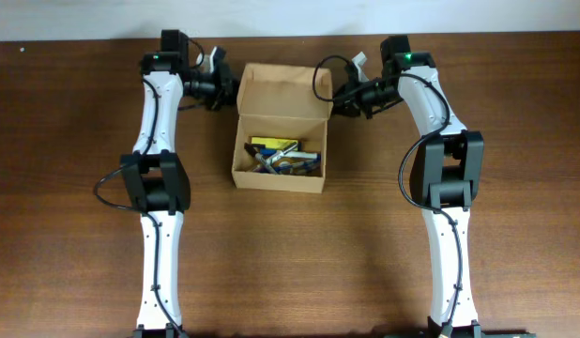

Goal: Pack container
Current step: 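Move both grippers to the box's raised lid flaps, then fold the lid down over the box with both grippers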

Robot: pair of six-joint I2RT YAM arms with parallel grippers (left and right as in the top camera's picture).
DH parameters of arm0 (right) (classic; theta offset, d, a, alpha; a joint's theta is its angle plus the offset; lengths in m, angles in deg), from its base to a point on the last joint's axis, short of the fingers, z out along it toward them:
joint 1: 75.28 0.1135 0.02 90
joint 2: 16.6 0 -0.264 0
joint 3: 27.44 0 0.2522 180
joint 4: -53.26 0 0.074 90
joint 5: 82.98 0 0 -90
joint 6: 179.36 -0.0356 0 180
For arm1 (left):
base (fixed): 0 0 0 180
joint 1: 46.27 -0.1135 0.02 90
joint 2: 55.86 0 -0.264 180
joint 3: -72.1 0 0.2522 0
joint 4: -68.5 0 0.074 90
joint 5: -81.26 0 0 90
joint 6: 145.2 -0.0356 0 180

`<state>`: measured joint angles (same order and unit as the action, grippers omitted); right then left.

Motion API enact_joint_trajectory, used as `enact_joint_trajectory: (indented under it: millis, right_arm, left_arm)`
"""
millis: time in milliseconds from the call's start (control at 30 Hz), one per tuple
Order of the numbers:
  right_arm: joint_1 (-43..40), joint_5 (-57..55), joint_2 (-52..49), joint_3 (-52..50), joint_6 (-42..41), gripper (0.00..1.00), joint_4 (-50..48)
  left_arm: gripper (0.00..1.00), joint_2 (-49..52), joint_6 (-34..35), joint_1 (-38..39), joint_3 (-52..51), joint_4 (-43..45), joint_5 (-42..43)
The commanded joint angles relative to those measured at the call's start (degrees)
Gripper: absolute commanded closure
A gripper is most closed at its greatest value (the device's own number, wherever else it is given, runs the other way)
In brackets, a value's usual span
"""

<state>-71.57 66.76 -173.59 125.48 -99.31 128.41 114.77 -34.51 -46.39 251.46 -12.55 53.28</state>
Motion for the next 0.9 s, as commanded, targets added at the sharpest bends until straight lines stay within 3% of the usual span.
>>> enact_joint_trajectory:
  millis: [0,133,567,867]
  right_arm:
    - [0.0,5.6,-0.8,-0.3,-0.3,0.96,-3.0]
    - [0.0,10.8,-0.8,-0.3,-0.2,0.96,-7.1]
    - [0.1,11.2,7.4,5.8,0.7,0.96,-7.1]
    - [2.1,-3.4,16.3,7.8,8.7,0.96,7.4]
  left_arm:
    - [0.98,1.0,4.6,0.0,0.2,4.2,9.9]
    - [0.98,1.0,7.4,-0.2,0.6,8.9,12.5]
    - [0.98,-0.2,8.5,-1.3,14.3,9.2,13.6]
    - [0.98,-5.6,8.0,-1.1,14.3,8.0,14.8]
